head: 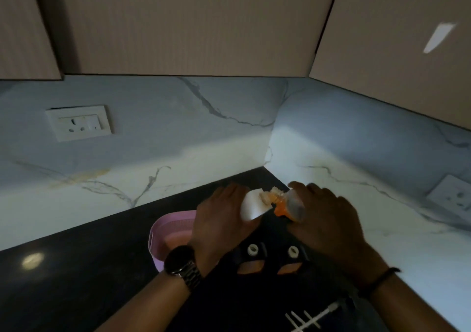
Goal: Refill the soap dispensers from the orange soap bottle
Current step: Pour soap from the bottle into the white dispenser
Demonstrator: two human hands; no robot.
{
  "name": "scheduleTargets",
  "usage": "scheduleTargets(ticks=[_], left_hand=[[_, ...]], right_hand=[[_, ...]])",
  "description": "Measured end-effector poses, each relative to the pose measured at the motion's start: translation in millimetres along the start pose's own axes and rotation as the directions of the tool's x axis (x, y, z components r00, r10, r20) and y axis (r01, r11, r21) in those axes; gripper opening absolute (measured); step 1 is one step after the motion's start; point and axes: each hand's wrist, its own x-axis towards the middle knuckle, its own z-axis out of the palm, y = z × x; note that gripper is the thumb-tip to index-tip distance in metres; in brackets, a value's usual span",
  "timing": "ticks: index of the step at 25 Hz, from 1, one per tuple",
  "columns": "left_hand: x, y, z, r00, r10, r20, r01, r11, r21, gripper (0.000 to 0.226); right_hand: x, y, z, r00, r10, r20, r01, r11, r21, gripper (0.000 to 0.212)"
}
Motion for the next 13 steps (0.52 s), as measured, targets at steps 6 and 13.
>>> scheduleTargets(ticks=[6,13], left_hand=[[-22.2,10.3,45.4,0.985,-0.083,0.151,0.09,0.995,-0.038,0.059],[-68.0,-2.1,116.8,0.911,-0.2,0.36,0.253,0.961,-0.108,0.059]], right_hand=[[-45.2,12.6,75.2,0.949,0.311,0.047,-0.315,0.942,0.116,0.07],[-103.1,61.3,110.5,0.899,0.292,0.327,-0.434,0.7,0.567,0.044]])
